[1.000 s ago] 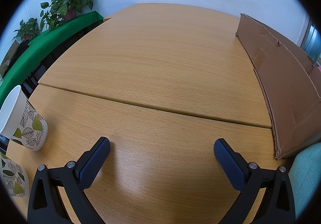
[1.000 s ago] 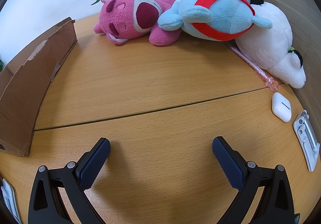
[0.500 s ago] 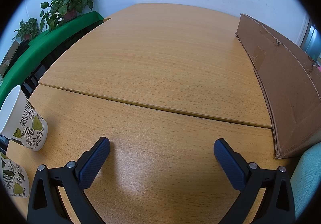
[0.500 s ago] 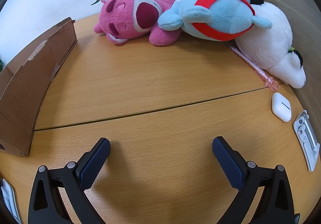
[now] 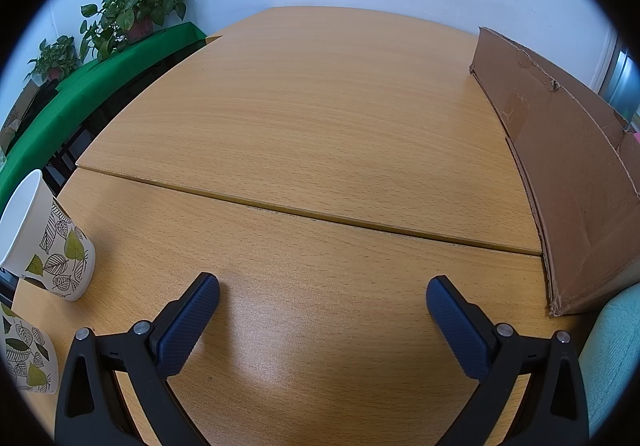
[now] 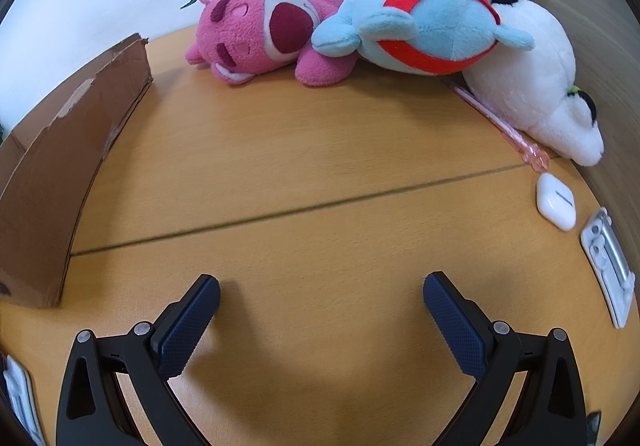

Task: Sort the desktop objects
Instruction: 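Move the left gripper to the blue-pink plush pig and grasp it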

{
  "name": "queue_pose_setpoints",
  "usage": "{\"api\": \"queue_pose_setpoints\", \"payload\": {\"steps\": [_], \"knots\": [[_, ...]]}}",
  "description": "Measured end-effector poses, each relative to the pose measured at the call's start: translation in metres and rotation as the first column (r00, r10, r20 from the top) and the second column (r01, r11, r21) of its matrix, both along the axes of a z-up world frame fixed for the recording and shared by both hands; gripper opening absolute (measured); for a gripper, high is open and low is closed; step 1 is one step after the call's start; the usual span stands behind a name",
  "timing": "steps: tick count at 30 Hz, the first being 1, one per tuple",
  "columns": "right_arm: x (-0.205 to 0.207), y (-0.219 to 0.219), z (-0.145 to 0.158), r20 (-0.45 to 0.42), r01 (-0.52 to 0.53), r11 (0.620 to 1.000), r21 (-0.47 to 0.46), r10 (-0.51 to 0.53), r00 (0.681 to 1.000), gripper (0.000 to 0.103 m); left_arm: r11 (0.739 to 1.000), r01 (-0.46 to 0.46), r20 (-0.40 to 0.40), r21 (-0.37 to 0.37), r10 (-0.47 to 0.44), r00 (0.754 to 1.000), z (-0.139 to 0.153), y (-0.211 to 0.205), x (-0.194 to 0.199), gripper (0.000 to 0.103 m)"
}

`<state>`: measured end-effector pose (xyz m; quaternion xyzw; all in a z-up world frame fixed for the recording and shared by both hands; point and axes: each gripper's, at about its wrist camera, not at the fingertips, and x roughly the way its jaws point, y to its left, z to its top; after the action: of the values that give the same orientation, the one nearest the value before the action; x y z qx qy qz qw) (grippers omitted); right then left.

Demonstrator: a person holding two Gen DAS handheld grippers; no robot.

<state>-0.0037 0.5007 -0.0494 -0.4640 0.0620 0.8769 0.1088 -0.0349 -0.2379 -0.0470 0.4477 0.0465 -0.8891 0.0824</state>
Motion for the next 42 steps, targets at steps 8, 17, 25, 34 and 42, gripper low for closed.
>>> {"api": "queue_pose_setpoints", "payload": {"steps": [8,17,25,34,42], "knots": [[0.074,-0.049,0.029,-0.074,-0.055,0.994,0.09,0.062,0.995,0.103,1.0,-0.024,0.024,-0.003,0.024,0.999,0.002,0.006,0.013,0.103],[0.128,-0.138,0.106,-0.239,-0.282,0.943,0.178,0.319,0.917,0.103,0.991,0.13,-0.238,-0.023,-0.131,0.962,0.102,0.06,0.105,0.102],[0.13,-0.243,0.139,-0.358,-0.386,0.901,0.197,0.433,0.827,0.103,0.951,0.305,-0.285,0.05,-0.279,0.917,0.128,0.13,0.132,0.102],[0.13,-0.348,0.131,-0.315,-0.57,0.811,0.128,0.578,0.752,0.091,0.913,0.394,-0.28,0.101,-0.354,0.892,0.128,0.162,0.135,0.008],[0.119,-0.382,0.132,-0.291,-0.624,0.776,0.093,0.621,0.728,0.101,0.912,0.396,-0.271,0.111,-0.356,0.894,0.125,0.154,0.13,0.068]]}}
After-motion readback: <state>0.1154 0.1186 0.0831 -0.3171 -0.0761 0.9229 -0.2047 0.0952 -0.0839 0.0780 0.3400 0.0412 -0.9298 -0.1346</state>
